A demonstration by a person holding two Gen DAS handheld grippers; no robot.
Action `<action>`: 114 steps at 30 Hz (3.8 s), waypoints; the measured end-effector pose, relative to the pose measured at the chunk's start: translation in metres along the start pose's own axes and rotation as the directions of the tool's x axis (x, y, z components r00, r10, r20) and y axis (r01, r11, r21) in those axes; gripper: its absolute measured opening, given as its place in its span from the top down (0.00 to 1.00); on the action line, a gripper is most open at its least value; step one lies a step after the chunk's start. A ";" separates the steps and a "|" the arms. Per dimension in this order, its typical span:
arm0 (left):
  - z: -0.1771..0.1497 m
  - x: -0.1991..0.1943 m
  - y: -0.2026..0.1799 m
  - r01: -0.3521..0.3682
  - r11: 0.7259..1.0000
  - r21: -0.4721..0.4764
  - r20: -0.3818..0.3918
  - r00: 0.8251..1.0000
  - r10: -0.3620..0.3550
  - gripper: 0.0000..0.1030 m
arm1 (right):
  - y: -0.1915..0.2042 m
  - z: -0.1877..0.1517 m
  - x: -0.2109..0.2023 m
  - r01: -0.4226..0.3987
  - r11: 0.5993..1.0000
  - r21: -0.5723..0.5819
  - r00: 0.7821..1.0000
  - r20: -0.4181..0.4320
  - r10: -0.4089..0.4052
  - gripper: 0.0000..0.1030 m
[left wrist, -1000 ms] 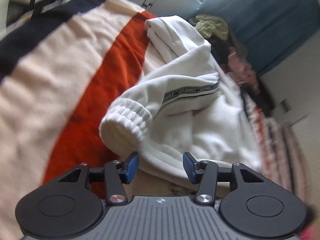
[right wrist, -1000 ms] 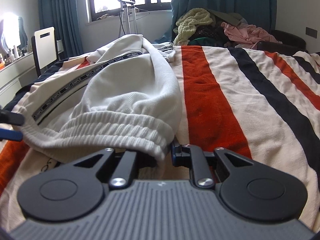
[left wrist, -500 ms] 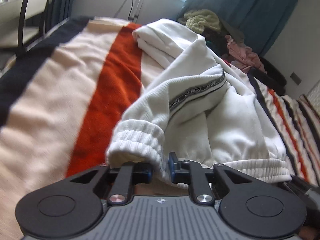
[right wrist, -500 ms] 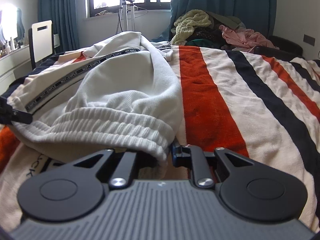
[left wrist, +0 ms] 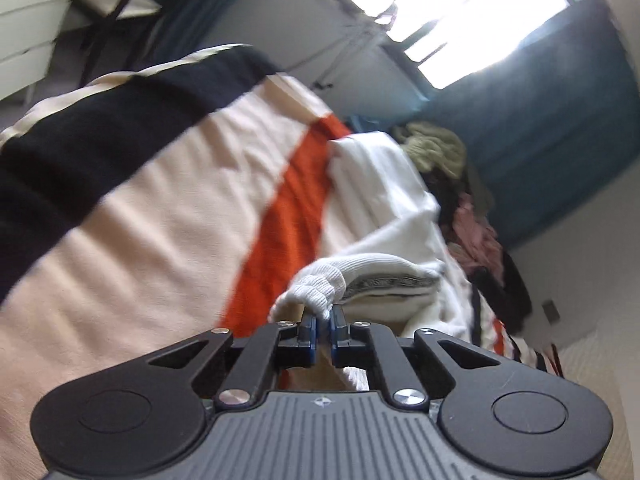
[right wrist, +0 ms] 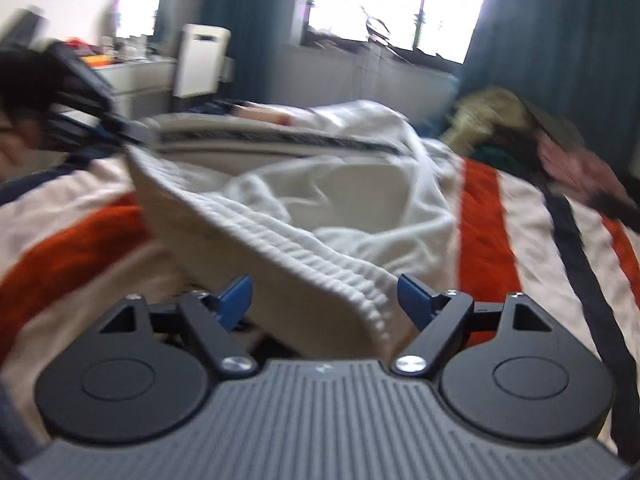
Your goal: Fold clothes
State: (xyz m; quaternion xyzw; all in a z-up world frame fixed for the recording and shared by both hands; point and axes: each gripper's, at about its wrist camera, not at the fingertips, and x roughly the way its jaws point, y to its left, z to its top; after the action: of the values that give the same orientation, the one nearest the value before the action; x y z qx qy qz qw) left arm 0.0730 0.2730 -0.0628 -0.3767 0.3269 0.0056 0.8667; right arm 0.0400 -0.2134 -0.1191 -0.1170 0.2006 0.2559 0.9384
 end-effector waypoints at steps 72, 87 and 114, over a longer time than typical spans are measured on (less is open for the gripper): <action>0.000 0.009 -0.020 -0.095 0.979 0.181 0.170 0.983 0.064 0.83 | -0.106 -0.071 0.096 -0.167 0.333 0.928 0.961 0.078 0.264 0.50; 0.064 -0.021 -0.009 -0.050 0.995 0.081 0.251 0.968 0.028 0.84 | -0.034 -0.040 0.066 -0.269 0.307 0.913 0.931 0.165 0.326 0.74; 0.310 0.057 0.101 -0.419 0.904 0.091 0.260 0.886 0.384 0.61 | 0.214 0.108 0.270 -0.526 0.343 0.779 0.618 0.072 0.783 0.62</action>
State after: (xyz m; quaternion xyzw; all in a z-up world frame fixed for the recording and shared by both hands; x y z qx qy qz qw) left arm 0.2662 0.5361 -0.0050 -0.2337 0.2920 0.2062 0.9042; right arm 0.1743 0.1185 -0.1652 0.3256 0.4619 0.4881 0.6652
